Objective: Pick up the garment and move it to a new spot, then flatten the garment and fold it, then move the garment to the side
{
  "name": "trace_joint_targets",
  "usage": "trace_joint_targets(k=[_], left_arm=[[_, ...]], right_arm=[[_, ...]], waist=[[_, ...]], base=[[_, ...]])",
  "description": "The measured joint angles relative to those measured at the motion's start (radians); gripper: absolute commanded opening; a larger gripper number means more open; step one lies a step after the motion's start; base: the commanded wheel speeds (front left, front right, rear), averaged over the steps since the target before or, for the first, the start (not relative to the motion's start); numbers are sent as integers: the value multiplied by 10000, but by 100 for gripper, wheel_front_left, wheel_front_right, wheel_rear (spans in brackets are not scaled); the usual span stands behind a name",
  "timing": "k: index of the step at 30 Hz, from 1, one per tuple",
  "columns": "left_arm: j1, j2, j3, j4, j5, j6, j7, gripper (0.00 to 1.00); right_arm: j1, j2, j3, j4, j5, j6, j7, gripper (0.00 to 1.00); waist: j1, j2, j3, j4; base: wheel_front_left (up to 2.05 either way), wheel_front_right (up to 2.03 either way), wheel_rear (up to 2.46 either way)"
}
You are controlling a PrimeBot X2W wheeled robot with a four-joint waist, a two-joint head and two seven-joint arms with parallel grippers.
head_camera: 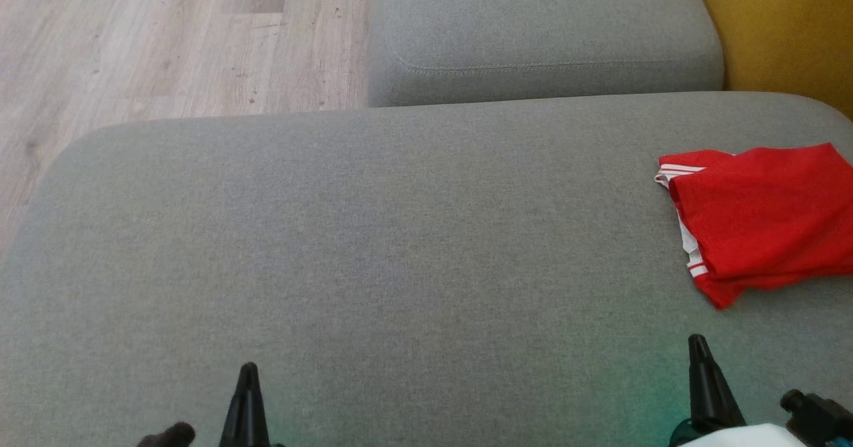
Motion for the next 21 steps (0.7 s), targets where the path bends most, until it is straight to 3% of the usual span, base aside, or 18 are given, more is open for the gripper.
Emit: trace_joint_targets(k=[21], left_arm=[[-533,73,523,157,-2447,-353,512,0]], right_arm=[[-698,-15,-240,130,2491,0,566,0]], waist=[[0,0,117,-115]], base=[[0,0,0]])
